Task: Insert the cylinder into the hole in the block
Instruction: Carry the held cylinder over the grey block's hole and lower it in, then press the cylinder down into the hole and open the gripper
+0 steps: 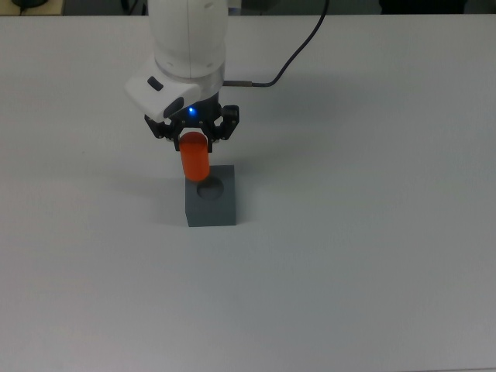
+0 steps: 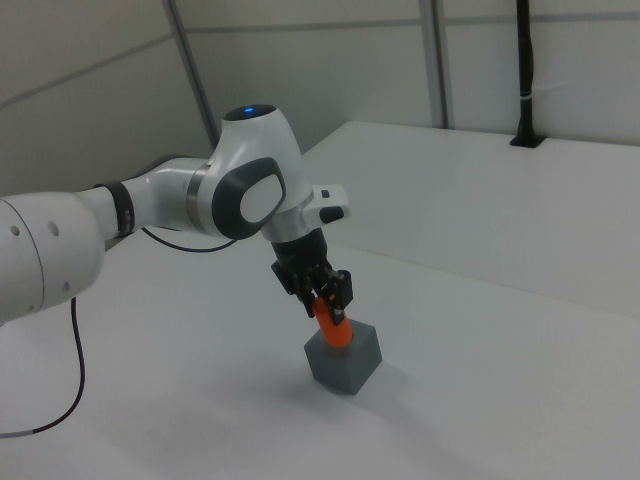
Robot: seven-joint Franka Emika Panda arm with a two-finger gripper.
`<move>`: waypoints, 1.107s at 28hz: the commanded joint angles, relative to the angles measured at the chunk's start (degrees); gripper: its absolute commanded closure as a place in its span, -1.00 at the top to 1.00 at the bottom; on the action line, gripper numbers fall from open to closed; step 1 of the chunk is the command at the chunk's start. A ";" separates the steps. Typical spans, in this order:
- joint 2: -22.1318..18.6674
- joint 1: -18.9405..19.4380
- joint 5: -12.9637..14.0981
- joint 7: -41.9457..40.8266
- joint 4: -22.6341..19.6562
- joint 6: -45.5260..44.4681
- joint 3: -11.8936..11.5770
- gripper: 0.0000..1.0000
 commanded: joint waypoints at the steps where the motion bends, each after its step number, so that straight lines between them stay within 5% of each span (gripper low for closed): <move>1: 1.31 0.20 0.37 -0.13 1.58 -0.17 0.05 -0.95; 31: 3.86 0.20 0.28 1.72 1.67 3.09 0.41 -0.86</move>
